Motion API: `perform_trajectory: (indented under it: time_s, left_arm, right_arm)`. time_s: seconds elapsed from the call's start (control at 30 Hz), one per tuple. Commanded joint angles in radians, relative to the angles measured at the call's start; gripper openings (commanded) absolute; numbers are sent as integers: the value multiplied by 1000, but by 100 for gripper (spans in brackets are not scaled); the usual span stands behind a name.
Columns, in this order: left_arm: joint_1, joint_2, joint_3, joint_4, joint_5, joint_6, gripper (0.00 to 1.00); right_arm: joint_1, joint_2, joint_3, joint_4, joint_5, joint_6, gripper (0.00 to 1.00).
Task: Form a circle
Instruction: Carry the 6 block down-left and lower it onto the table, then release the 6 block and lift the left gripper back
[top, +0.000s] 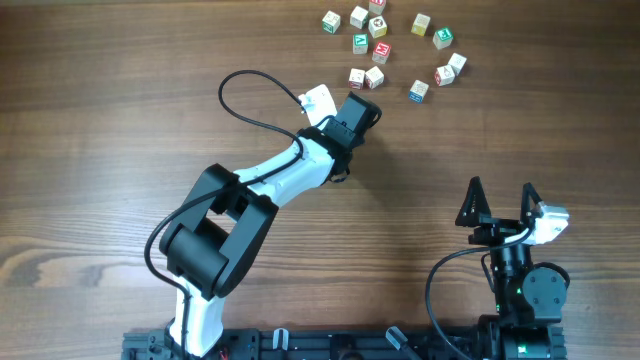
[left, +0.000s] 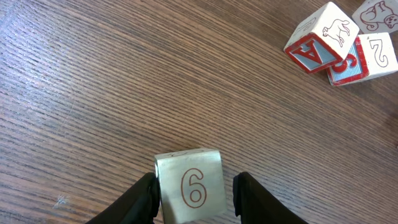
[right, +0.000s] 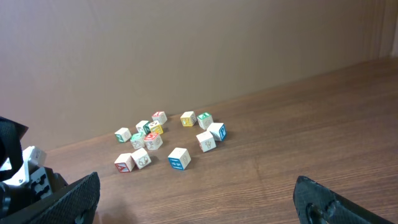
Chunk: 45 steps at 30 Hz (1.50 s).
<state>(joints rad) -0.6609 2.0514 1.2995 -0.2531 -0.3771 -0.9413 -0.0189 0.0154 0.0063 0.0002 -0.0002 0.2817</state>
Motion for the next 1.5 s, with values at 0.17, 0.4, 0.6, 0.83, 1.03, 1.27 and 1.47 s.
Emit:
perform_trajectory:
  time_s: [0.17,0.4,0.6,0.83,1.03,1.27,1.47]
  left_arm:
    - [1,8,-10,3,-29,-19,40]
    - [1,8,-10,3,-28,-40,33]
    - [1,8,-10,-1,-29,-138,29]
    - [0,8,-10,-10,-24,-213,29]
    - [-16,-2,-10,-12,-25,-216,53]
    - [-18,-93,-9,-12,-44,-153,100]
    - [12,-280,-9,-98,-63,69,100]
  right_arm:
    - [-1,-6,-1,5,-17,-17,100]
    - [-1,-6,-1,5,-17,-17,100]
    - [-1,-6,-1,5,-16,-17,100]
    - [-1,-6,-1,5,-17,-17,100]
    - [-1,-6,-1,5,-16,-17,100]
    - [-1,-6,-1,5,-17,-17,100]
    - [-1,-6,-1,5,-17,-17,100]
